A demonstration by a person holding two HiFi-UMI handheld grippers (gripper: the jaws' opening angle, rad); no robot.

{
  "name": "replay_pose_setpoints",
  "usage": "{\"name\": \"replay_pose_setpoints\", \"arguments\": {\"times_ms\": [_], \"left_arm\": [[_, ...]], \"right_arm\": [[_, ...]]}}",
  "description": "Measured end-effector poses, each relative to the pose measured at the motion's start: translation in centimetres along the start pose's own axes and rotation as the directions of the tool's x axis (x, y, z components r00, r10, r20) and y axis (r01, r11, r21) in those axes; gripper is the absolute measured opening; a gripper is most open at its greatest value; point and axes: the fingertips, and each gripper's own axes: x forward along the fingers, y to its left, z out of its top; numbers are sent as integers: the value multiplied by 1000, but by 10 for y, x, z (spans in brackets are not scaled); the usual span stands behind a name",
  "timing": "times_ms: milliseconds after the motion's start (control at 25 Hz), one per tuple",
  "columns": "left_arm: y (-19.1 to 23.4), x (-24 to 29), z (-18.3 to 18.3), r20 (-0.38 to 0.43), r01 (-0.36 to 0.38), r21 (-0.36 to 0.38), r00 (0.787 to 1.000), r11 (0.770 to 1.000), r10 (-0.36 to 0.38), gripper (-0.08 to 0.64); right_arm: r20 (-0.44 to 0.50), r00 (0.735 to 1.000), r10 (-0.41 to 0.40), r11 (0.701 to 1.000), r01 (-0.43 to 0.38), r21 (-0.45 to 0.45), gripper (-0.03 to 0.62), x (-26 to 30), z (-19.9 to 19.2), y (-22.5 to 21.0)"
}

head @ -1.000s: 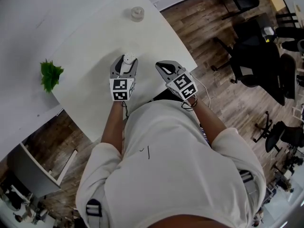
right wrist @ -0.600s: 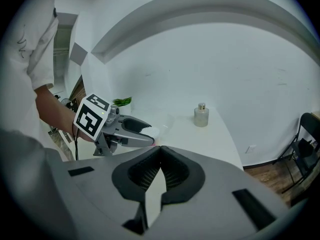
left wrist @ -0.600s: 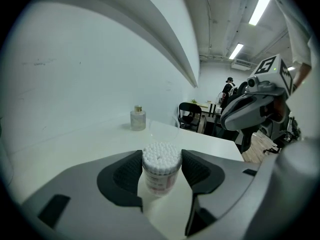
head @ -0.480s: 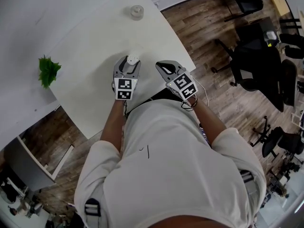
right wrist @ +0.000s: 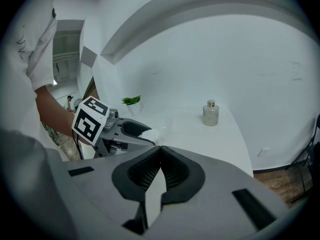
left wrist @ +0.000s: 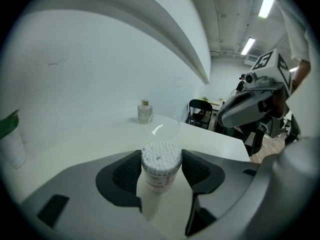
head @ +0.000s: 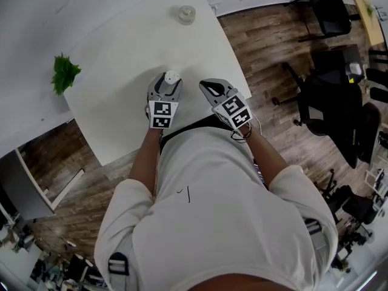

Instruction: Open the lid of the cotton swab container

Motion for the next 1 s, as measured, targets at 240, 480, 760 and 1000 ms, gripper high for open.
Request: {"name": "replay_pose_setpoints", "arguments": {"times_ms": [240,480,760,1000], "left_arm": [[-2,-4,-8,-59,-73,-57,996,996,70,270],[-4,-31,-21,-118,-152,-156,984,976,135,279],[1,-83,-63,-192,-245,-318,963,916,191,49],[-7,-112,-82,-201,-259,-390,960,884,193,25]], "right_arm": [[-11,992,129,991,-129,-19,-5,10,-5,10],[-37,977,209,976,-211,-58,-5,27,-14,21],[-26,987,160,984,-161,-70,-3,39,-13,39],[-10,996,87,995,-87,-40,-3,35,-15,67]]}}
